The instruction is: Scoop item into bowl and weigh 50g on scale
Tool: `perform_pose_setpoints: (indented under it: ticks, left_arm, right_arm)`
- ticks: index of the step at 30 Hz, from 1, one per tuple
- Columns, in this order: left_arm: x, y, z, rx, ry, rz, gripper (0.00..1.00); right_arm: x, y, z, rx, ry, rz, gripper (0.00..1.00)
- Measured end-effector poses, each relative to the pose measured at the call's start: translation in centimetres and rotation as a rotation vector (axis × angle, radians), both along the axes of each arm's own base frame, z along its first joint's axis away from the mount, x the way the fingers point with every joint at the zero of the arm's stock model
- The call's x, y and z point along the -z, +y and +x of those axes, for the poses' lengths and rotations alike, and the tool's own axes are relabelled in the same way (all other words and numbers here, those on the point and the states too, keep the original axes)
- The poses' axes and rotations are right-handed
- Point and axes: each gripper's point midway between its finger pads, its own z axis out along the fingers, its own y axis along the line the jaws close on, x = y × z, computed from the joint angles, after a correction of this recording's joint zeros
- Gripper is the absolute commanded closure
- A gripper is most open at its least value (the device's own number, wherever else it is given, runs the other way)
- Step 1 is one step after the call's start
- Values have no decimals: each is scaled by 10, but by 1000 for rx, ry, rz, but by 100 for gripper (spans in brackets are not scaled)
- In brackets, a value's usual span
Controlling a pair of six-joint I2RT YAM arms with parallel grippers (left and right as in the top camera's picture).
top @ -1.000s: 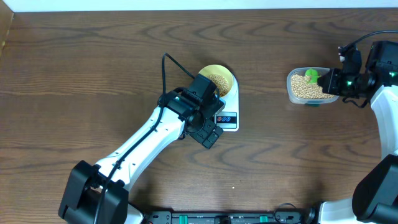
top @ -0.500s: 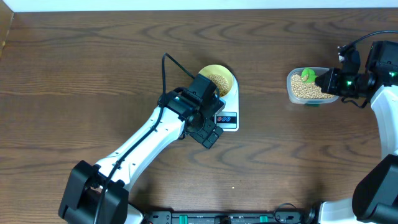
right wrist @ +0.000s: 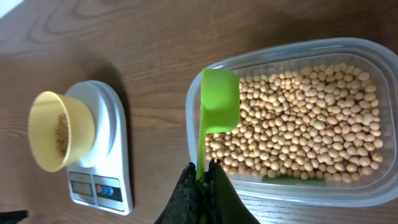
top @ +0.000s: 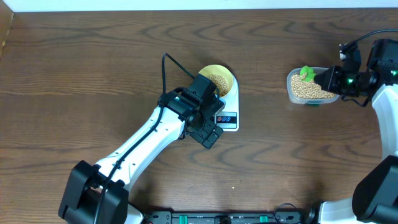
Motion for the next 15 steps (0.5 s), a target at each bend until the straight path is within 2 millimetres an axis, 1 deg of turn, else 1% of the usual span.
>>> perform_pose_setpoints:
  ticks: [6,15]
  left_arm:
    - [0,0,0,0,0,0,2]
    - [0,0,0,0,0,0,2]
  right_arm:
    - [-13,7,3,-9,-16,52,99]
    - [-34,29,8,-80,-89,187,99]
